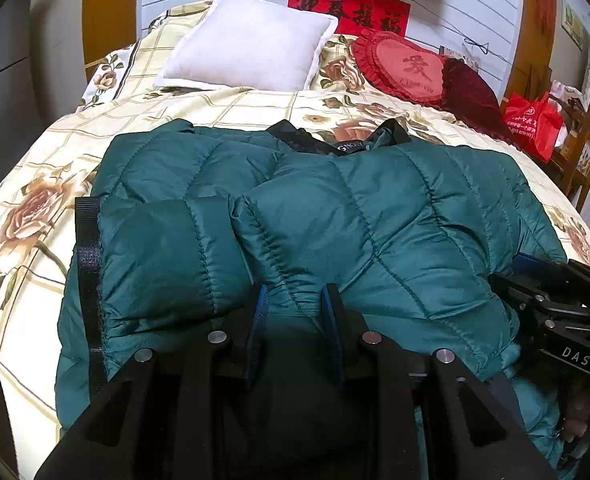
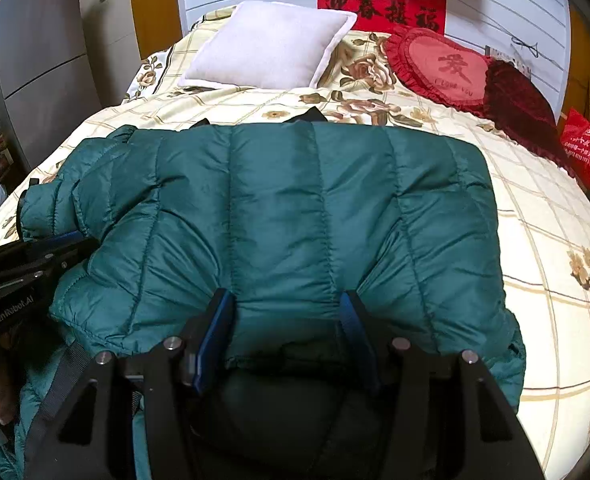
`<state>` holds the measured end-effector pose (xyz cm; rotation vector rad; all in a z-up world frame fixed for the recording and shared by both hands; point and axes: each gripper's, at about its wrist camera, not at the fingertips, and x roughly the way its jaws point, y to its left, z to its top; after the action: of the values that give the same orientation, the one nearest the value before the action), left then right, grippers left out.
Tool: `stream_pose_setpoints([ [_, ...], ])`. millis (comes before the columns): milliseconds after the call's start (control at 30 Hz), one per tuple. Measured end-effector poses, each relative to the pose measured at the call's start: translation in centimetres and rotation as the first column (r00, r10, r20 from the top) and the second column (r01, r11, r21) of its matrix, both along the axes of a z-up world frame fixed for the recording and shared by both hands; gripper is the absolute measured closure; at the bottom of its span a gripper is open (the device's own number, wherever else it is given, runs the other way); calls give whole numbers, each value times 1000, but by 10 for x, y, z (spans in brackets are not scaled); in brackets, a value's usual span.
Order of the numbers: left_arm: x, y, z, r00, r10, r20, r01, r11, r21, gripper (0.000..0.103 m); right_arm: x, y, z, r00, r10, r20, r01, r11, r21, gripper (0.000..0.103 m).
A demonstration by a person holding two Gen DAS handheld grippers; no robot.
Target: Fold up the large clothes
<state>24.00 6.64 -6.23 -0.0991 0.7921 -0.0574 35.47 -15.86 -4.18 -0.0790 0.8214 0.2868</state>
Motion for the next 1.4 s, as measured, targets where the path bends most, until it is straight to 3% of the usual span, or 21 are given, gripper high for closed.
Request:
stream_pose_setpoints([
  [833, -1, -1, 1, 1000, -7, 0, 7, 1000, 3, 87, 2, -3, 0, 1000, -3, 0, 3, 1000, 6, 45],
  [1000, -1, 2, 19, 997, -44, -66, 48, 998, 45, 87, -1, 5, 18, 1000, -25, -18, 24, 998, -57, 44],
  [1100, -17, 18, 43, 998, -22, -55, 23, 1000, 16, 85, -18, 2, 40, 1000, -26, -5, 25, 999, -29, 41],
  [1233, -55, 42, 60, 1000, -5, -24, 4, 1000, -18, 80, -68, -4, 68, 998, -3, 61, 8, 996, -86, 23],
  [1400, -115, 66, 55, 999, -22, -37, 22, 1000, -3, 80, -148, -16, 61, 999, 49, 17, -47, 990, -131, 19],
])
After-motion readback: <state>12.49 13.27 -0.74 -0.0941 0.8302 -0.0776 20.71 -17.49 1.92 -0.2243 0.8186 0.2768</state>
